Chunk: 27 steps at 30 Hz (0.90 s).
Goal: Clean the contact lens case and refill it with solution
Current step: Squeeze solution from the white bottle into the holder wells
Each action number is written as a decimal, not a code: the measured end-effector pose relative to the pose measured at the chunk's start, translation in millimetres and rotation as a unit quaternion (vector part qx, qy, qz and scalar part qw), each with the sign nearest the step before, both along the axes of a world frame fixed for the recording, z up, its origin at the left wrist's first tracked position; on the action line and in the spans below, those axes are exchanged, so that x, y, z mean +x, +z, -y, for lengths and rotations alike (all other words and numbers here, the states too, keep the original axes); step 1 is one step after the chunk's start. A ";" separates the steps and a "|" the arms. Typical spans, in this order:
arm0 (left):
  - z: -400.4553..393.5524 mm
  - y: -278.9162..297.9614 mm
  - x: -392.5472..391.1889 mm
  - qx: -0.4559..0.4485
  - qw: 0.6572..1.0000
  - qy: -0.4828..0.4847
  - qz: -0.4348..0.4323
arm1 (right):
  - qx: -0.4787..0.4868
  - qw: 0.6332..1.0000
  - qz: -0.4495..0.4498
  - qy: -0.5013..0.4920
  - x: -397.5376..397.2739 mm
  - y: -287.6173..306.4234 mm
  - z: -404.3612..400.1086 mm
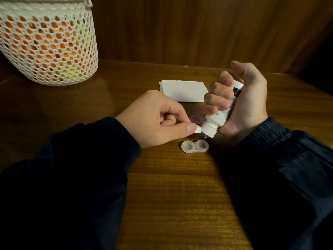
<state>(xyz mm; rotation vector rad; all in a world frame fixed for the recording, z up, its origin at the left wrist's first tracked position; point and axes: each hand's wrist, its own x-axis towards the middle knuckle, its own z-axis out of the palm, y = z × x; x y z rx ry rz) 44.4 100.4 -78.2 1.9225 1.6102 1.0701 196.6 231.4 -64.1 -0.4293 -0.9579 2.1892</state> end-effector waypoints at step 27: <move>6.3 9.7 -9.0 -0.002 1.000 0.001 -0.014 | -0.078 0.991 -0.091 0.053 -13.4 -15.9 6.0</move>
